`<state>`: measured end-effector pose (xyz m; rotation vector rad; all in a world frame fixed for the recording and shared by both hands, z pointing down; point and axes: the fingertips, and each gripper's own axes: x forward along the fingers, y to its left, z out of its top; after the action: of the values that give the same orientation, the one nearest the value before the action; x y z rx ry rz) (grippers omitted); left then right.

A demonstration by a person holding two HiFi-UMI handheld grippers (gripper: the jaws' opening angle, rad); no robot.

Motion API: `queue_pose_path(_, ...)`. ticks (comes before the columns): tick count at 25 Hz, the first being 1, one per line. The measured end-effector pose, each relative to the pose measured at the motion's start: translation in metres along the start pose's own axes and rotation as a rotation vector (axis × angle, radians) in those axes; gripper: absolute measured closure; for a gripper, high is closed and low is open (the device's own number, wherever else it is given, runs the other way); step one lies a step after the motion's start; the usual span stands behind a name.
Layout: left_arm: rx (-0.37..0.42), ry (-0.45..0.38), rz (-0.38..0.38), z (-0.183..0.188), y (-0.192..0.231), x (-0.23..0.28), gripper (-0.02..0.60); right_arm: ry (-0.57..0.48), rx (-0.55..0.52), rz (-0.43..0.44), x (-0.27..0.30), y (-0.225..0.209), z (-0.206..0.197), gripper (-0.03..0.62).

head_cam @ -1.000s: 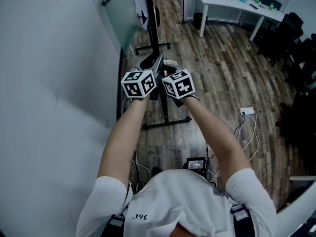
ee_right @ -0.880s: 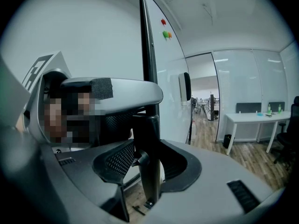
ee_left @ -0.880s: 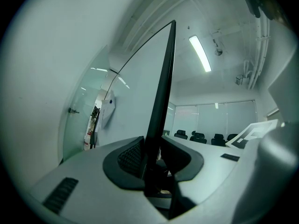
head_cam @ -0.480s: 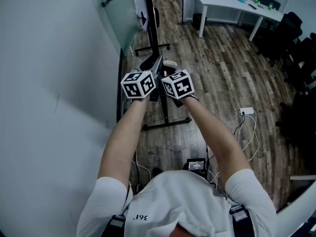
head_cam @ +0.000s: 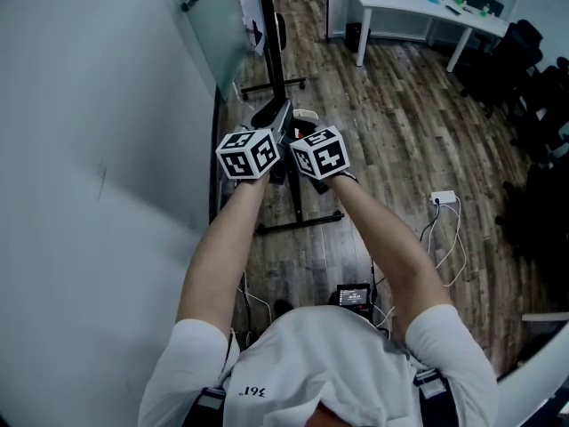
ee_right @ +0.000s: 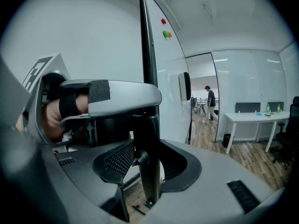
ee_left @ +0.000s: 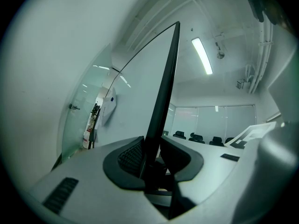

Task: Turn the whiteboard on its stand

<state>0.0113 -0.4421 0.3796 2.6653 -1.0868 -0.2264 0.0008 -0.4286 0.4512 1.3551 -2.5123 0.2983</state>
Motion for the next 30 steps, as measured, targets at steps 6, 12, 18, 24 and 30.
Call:
queue_pose_path(6, -0.004, -0.002, 0.002, -0.001, -0.009, -0.009, 0.468, 0.000, -0.002, 0.002, -0.010, 0.007, -0.003, 0.416)
queue_pose_path(12, -0.007, -0.004, 0.002, -0.004, -0.015, -0.021, 0.468, -0.001, -0.003, 0.005, -0.018, 0.017, -0.008, 0.416)
queue_pose_path(18, -0.008, -0.006, 0.001, -0.005, -0.023, -0.031, 0.468, -0.002, -0.003, 0.007, -0.027, 0.026, -0.010, 0.416)
queue_pose_path(24, -0.010, -0.006, -0.001, -0.008, -0.029, -0.043, 0.468, -0.003, -0.004, 0.009, -0.035, 0.035, -0.015, 0.416)
queue_pose_path(30, -0.014, -0.005, -0.001, -0.007, -0.035, -0.053, 0.468, -0.002, -0.001, 0.014, -0.043, 0.044, -0.016, 0.416)
